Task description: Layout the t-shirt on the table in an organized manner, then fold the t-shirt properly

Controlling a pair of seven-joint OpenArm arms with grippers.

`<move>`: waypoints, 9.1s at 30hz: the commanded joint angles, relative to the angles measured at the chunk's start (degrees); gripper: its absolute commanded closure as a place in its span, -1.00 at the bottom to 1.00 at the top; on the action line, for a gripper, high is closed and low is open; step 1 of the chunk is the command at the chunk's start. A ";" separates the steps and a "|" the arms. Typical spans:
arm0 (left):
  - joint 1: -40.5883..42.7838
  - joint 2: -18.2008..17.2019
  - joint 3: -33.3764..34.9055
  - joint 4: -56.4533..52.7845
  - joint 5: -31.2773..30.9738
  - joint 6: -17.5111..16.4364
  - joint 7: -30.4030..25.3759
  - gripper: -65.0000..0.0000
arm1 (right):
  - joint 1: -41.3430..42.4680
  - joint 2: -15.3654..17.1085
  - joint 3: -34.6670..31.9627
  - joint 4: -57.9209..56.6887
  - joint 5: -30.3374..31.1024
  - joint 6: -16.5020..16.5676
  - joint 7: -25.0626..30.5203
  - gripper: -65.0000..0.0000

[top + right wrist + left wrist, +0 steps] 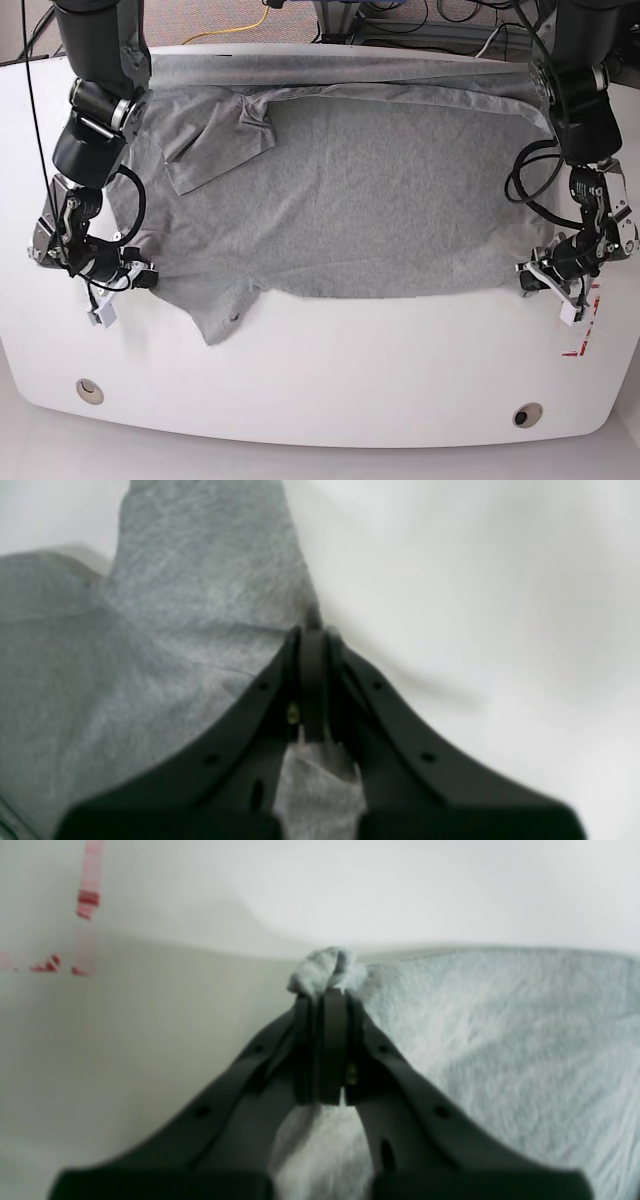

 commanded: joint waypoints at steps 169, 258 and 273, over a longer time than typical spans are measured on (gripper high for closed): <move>20.85 -12.32 -5.62 32.46 -8.98 -5.99 19.69 -0.24 | -33.33 4.80 -34.10 37.21 64.49 0.08 -21.41 0.81; 27.09 -12.49 -2.80 43.63 -8.98 -12.80 19.60 -0.24 | -37.90 13.94 -36.30 43.19 65.14 0.08 -21.63 -1.00; 27.00 -12.58 -2.80 43.80 -8.98 -12.80 19.60 -0.24 | -36.67 16.67 -33.31 48.02 65.14 0.08 -21.63 -1.00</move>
